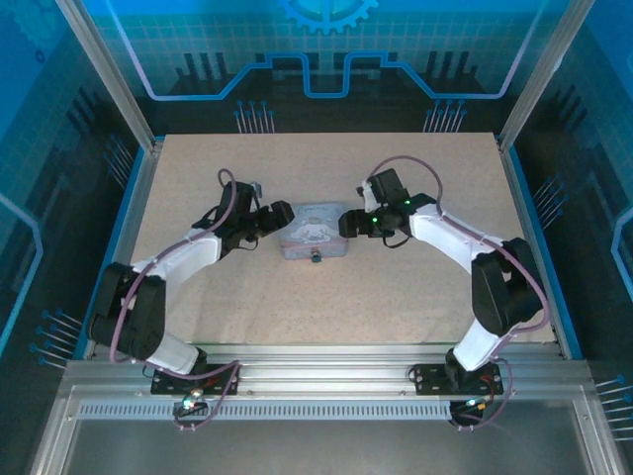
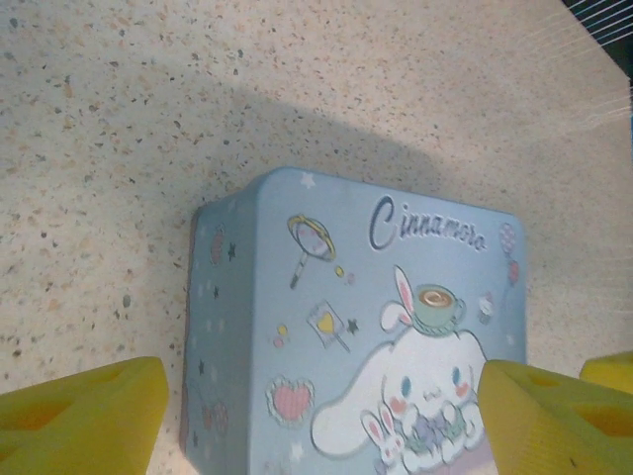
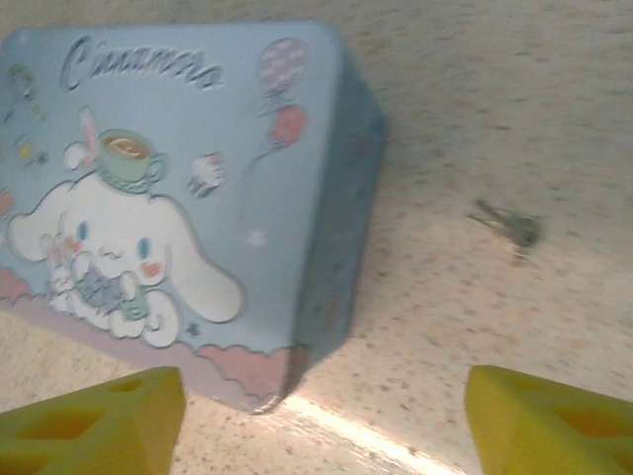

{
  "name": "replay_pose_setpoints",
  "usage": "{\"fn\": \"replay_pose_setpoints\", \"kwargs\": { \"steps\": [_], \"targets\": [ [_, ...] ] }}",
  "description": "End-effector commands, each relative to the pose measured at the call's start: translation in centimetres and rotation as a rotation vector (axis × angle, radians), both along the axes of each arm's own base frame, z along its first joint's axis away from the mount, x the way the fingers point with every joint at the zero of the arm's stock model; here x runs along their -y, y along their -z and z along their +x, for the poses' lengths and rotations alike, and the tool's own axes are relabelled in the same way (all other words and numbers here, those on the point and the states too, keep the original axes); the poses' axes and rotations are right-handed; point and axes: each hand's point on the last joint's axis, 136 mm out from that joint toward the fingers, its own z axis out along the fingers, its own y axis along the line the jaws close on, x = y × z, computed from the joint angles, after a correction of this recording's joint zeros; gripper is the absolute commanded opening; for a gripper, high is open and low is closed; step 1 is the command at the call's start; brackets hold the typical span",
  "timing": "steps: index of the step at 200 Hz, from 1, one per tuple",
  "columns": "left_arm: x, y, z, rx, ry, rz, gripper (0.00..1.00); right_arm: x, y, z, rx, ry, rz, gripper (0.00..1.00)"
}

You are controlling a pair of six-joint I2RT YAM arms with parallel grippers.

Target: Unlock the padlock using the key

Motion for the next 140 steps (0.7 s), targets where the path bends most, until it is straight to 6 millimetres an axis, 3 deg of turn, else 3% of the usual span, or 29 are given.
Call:
{"fn": "replay_pose_setpoints", "kwargs": {
  "steps": [1, 15, 27, 74, 140],
  "targets": [
    [0.1, -0.3, -2.4, -0.007, 0.015, 0.012, 0.83, 3.6, 0.7, 0.7, -0.047, 0.129, -0.116, 0.67],
    [0.8, -0.6, -3.9, -0.003, 0.037, 0.034, 0.83, 4.5, 1.6, 1.3, -0.073, 0.16, -0.15, 0.59],
    [1.8, -0.9, -5.1, 0.002, 0.062, 0.043, 0.83, 4.9, 2.4, 1.9, -0.099, 0.178, -0.165, 0.58],
    [4.4, -0.8, -8.9, 0.012, 0.107, 0.036, 0.83, 4.2, 4.6, 4.0, -0.165, 0.182, -0.203, 0.49],
    [5.6, 0.1, -10.3, -0.008, 0.131, 0.024, 0.83, 4.2, 7.8, 4.9, -0.236, 0.187, -0.243, 0.36]
  ]
}}
